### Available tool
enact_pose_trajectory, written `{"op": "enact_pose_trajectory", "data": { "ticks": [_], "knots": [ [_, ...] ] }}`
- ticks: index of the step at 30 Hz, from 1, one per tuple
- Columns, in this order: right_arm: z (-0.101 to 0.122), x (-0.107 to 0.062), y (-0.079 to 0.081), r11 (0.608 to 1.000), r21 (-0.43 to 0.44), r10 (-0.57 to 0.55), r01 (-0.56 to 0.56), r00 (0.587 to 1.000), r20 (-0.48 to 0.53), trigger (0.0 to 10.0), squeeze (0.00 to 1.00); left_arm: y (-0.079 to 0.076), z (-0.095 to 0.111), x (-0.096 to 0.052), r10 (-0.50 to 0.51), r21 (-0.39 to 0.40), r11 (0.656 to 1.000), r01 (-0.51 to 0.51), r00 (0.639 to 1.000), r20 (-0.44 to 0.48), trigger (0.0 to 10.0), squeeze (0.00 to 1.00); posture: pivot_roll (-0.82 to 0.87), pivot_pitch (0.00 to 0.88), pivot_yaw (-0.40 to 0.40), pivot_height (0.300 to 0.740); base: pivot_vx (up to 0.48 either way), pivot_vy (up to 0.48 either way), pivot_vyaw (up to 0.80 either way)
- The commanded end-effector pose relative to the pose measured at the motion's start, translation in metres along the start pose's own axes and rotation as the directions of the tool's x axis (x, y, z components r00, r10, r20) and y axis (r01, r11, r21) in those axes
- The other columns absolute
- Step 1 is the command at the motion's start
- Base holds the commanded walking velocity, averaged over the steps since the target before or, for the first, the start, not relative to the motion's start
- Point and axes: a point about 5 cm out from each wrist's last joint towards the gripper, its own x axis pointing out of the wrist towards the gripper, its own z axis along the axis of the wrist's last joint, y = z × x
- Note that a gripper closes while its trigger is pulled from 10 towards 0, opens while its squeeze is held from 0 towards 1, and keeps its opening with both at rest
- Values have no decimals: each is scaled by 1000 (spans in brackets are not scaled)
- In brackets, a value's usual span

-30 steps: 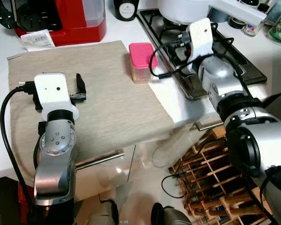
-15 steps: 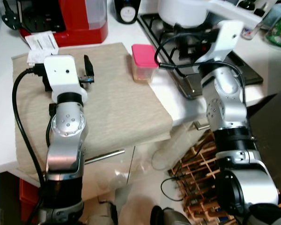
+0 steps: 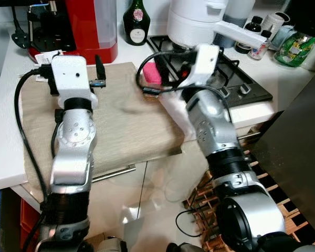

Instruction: Restocking fridge

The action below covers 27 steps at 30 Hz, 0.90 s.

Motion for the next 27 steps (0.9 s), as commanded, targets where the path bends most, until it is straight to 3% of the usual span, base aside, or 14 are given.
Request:
{"op": "enact_pose_trajectory", "data": {
  "ticks": [1, 4, 9, 19, 23, 27],
  "knots": [
    [-6, 2, 7, 1000, -4, -4, 4, 999, -33, 10000, 0, 3, 8, -8, -83, -1, 997, 83, 996, 29, 10000, 0, 177, 12, -86, 740, 0, 0, 0],
    [-17, 1, 10, 999, -42, -6, 3, 997, -74, 10000, 0, 14, 11, -23, -152, 26, 988, 151, 988, 19, 10000, 0, 188, 20, -82, 740, 0, 0, 0],
    [-30, -1, 11, 997, -73, -8, 0, 993, -118, 10000, 0, 26, 12, -44, -185, 36, 982, 186, 982, -30, 10000, 0, 219, 29, -95, 740, 0, 0, 0],
    [-34, 2, 12, 995, -95, -36, 21, 988, -153, 10000, 0, 27, 14, -52, -198, 0, 980, 198, 979, -58, 10000, 0, 229, 23, -111, 740, 0, 0, 0],
    [-35, 4, 7, 994, -92, -66, 51, 984, -168, 10000, 0, 22, 13, -52, -244, -43, 969, 242, 968, -64, 10000, 0, 226, 19, -109, 740, 0, 0, 0],
    [-34, 7, 3, 994, -89, -81, 66, 980, -182, 10000, 0, 14, 2, -52, -306, -18, 952, 306, 947, -93, 10000, 0, 223, 20, -106, 740, 0, 0, 0]
  ]
}}
